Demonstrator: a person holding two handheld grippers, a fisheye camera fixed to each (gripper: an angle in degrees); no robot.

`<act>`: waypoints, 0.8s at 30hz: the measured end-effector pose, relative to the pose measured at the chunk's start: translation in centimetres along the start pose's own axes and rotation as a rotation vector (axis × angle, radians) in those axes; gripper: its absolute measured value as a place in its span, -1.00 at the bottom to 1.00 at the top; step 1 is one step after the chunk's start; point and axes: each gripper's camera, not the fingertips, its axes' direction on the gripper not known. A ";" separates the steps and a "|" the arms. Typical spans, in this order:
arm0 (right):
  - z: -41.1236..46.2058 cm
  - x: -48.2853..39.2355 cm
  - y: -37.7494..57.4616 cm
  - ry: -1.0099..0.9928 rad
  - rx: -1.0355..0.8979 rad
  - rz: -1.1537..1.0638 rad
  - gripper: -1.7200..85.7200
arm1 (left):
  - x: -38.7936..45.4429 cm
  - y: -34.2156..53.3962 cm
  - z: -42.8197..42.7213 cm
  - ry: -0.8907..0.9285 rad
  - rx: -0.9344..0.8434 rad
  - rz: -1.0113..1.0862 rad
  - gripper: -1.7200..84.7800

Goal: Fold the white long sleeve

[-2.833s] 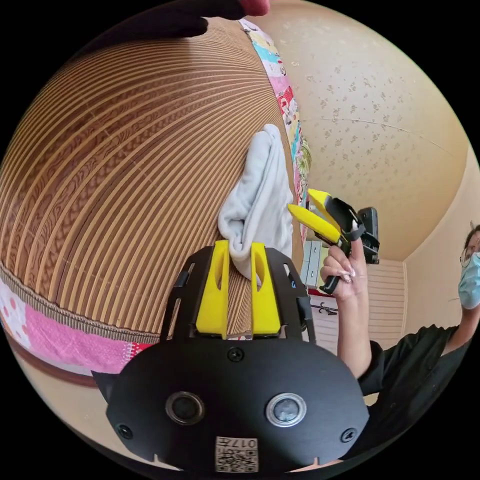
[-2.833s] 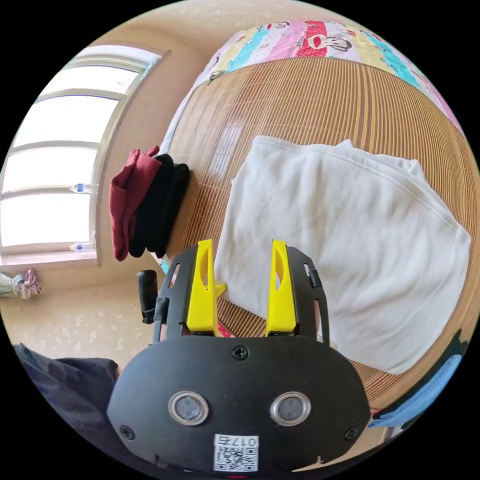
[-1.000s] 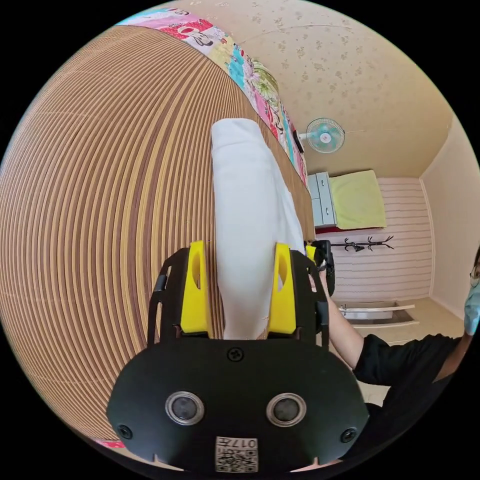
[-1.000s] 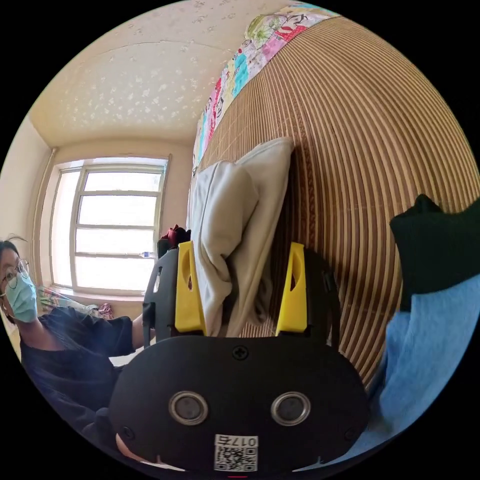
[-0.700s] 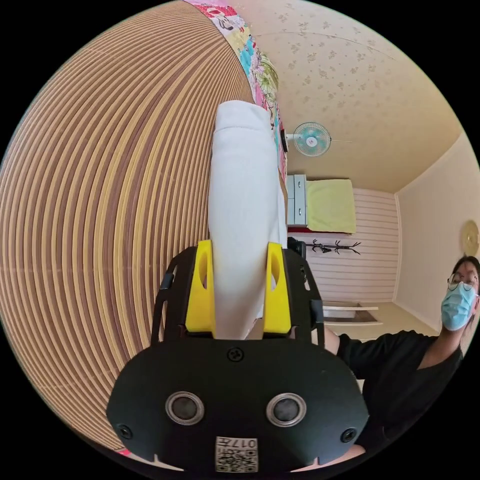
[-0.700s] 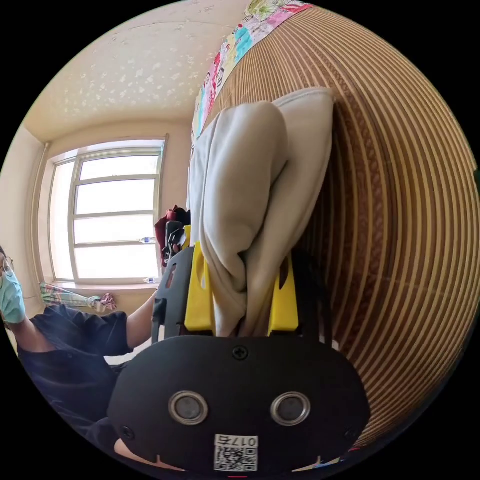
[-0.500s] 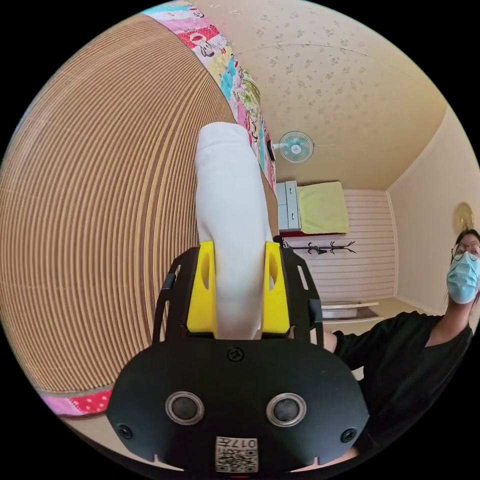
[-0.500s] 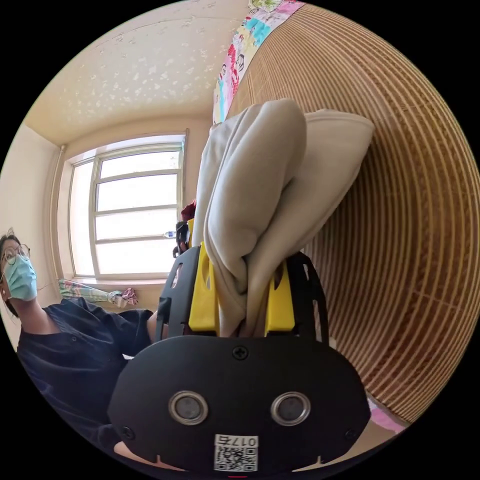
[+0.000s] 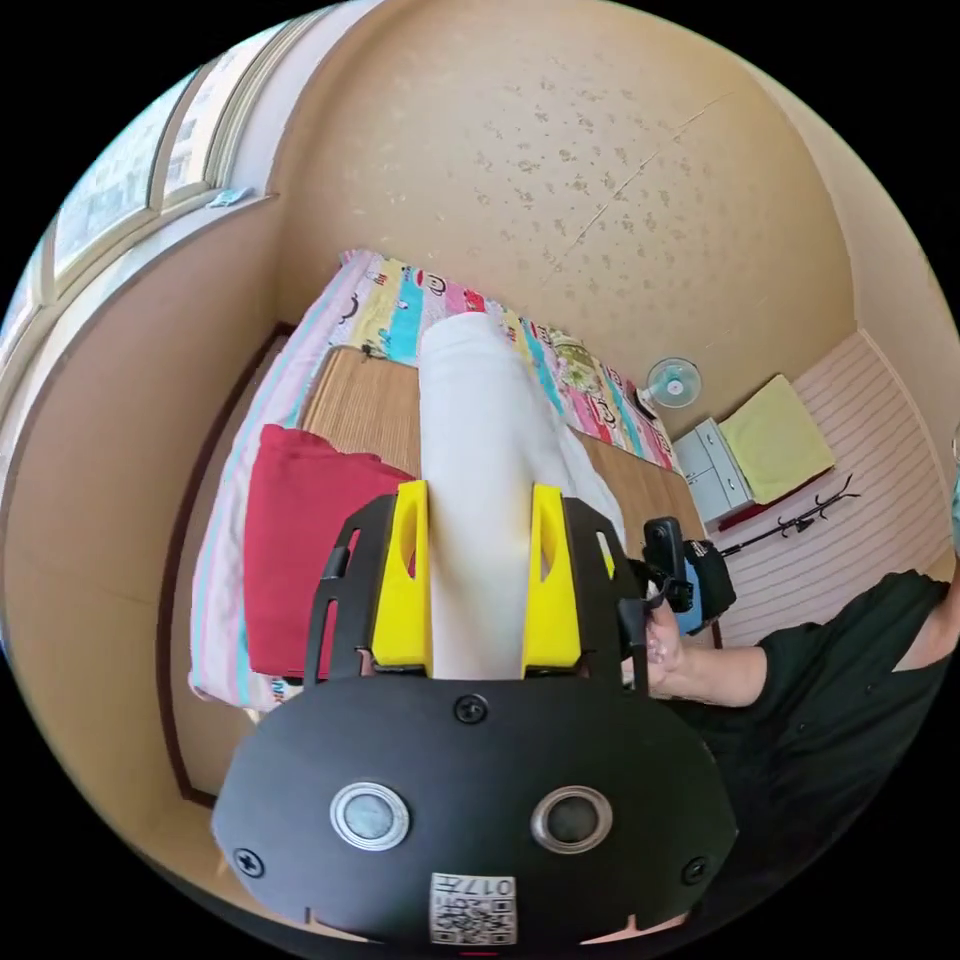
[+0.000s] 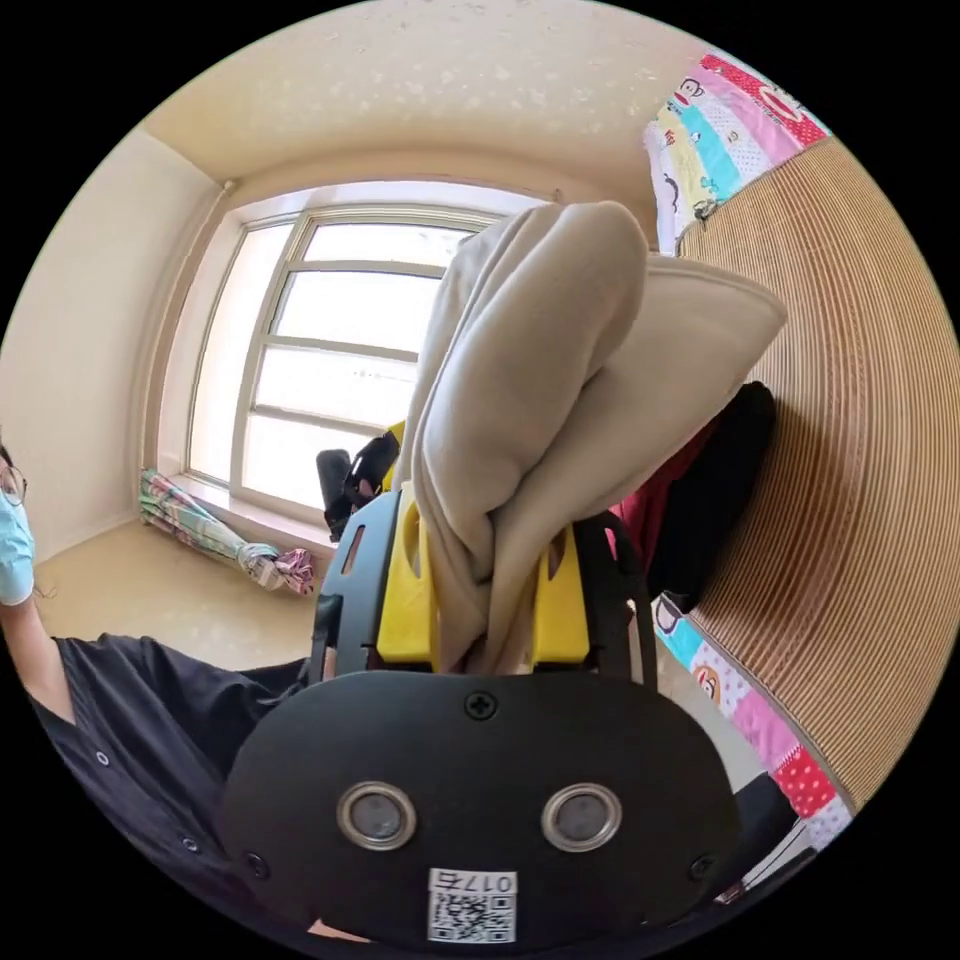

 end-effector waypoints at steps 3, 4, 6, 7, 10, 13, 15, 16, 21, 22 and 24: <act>7.5 2.4 -3.3 0.077 -0.054 0.091 -0.63 | -6.1 -0.2 0.5 -0.199 0.042 -0.112 -0.69; 10.2 4.5 -4.0 0.156 -0.130 0.183 -0.65 | -8.2 0.7 1.3 -0.242 0.060 -0.212 -0.68; 12.0 6.6 -4.1 0.171 -0.173 0.260 -0.65 | -9.7 2.7 3.3 -0.170 0.087 -0.261 -0.68; 12.2 6.7 -4.0 0.127 -0.170 0.271 -0.66 | -9.7 4.1 5.3 -0.113 0.079 -0.254 -0.69; 11.9 4.0 -3.7 0.159 -0.209 0.191 -0.67 | -8.3 7.5 12.8 -0.165 -0.112 -0.218 -0.72; 10.1 1.2 -2.6 0.222 -0.341 0.105 -0.70 | -5.6 10.2 15.0 -0.186 -0.059 -0.200 -0.73; 7.4 -0.3 -1.6 0.296 -0.394 0.075 -0.72 | -4.0 10.8 15.0 -0.195 -0.021 -0.218 -0.75; 5.0 -1.3 -0.9 0.337 -0.412 0.063 -0.74 | -2.9 11.0 15.1 -0.213 -0.008 -0.235 -0.74; -5.9 -6.4 1.3 0.645 -0.432 0.008 -0.79 | 2.5 12.3 15.1 -0.318 0.025 -0.274 -0.72; -8.7 -7.9 1.8 0.727 -0.412 0.011 -0.80 | 4.6 13.0 14.7 -0.338 0.069 -0.278 -0.72; -13.0 -10.3 2.6 0.797 -0.362 0.011 -0.81 | 7.9 14.1 14.5 -0.329 0.139 -0.285 -0.73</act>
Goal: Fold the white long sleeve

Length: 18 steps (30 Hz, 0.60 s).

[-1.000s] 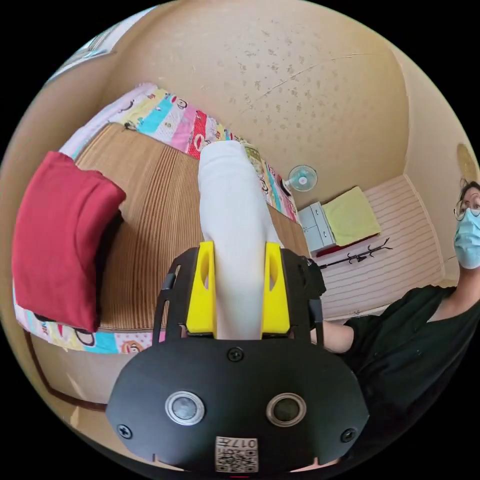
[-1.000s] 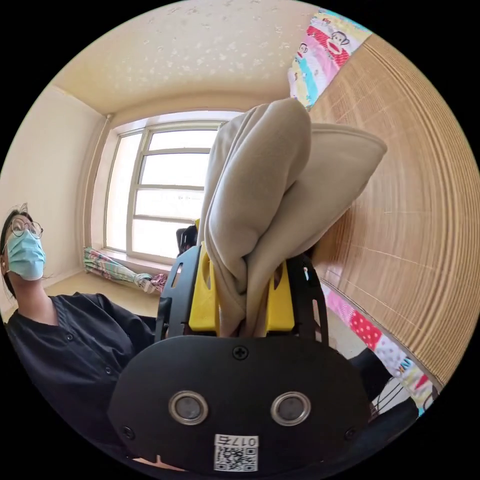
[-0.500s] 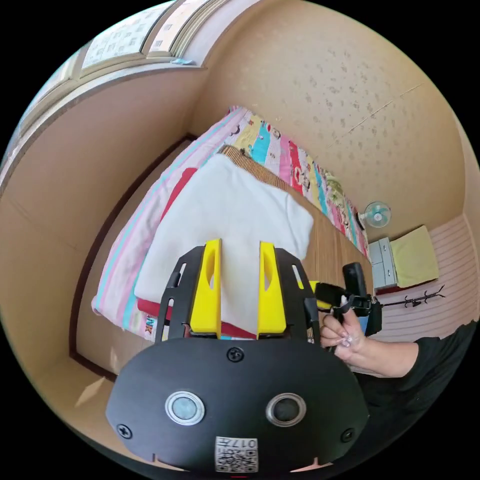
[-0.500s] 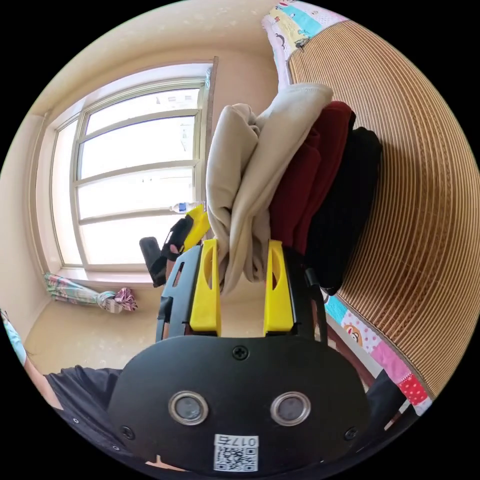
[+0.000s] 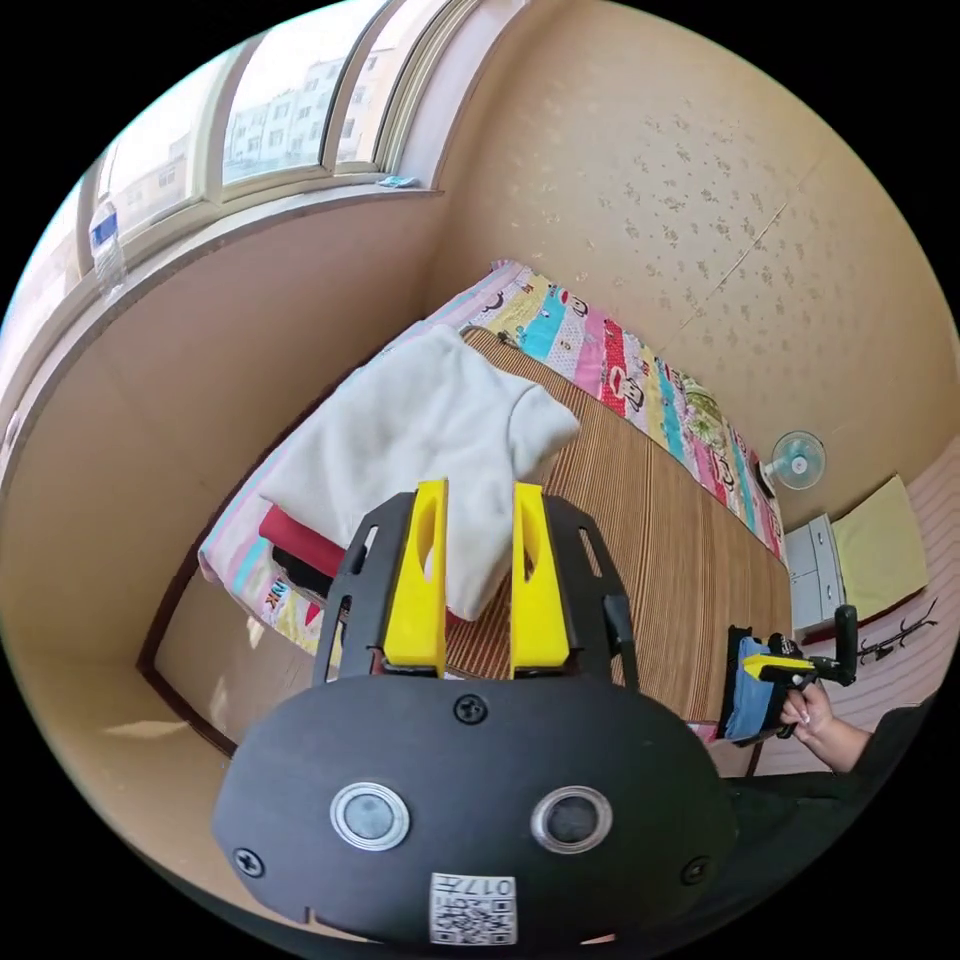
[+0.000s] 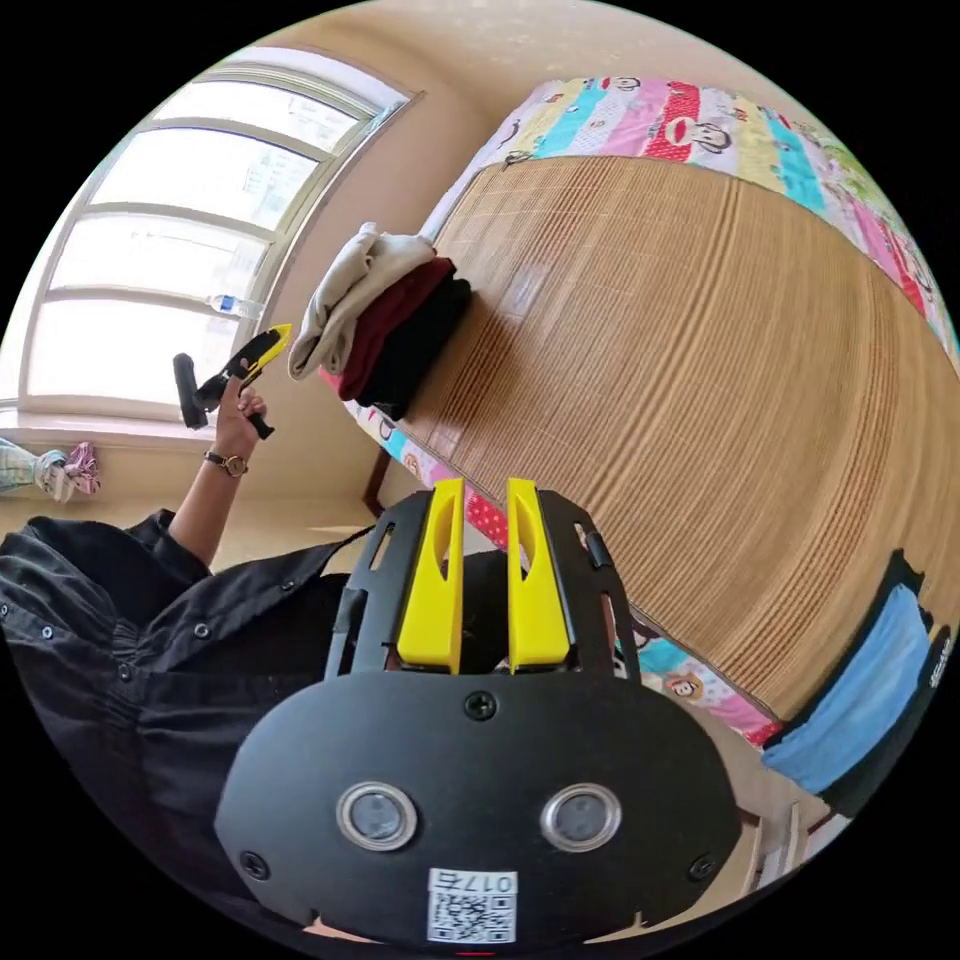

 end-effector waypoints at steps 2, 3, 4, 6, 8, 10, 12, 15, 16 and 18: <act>-4.1 1.4 2.6 0.054 0.071 0.071 -0.82 | 4.7 2.4 -0.6 0.063 0.035 0.022 -0.73; -6.9 2.2 4.4 0.092 0.128 0.112 -0.84 | 6.1 2.9 -0.6 0.074 0.032 0.033 -0.73; -9.5 2.7 6.4 0.157 0.191 0.142 -0.86 | 9.1 3.9 -0.3 0.089 0.021 0.057 -0.73; -13.3 3.3 9.6 0.300 0.281 0.196 -0.87 | 14.2 5.3 0.3 0.125 0.015 0.106 -0.75; -16.6 4.2 13.1 0.440 0.363 0.266 -0.88 | 22.0 7.0 1.7 0.221 0.013 0.196 -0.77; -19.8 6.5 18.2 0.579 0.432 0.400 -0.88 | 28.6 8.1 2.9 0.302 0.001 0.306 -0.79; -21.8 9.4 22.2 0.609 0.465 0.547 -0.88 | 35.1 9.4 4.0 0.361 -0.020 0.418 -0.80; -25.0 14.6 29.6 0.533 0.569 0.801 -0.88 | 43.2 11.5 4.5 0.495 -0.015 0.482 -0.81; -26.1 16.5 32.1 0.509 0.601 0.883 -0.87 | 45.5 12.3 4.5 0.547 -0.012 0.479 -0.81; -27.3 19.2 34.7 0.499 0.612 0.982 -0.86 | 48.2 13.6 4.8 0.599 -0.023 0.463 -0.81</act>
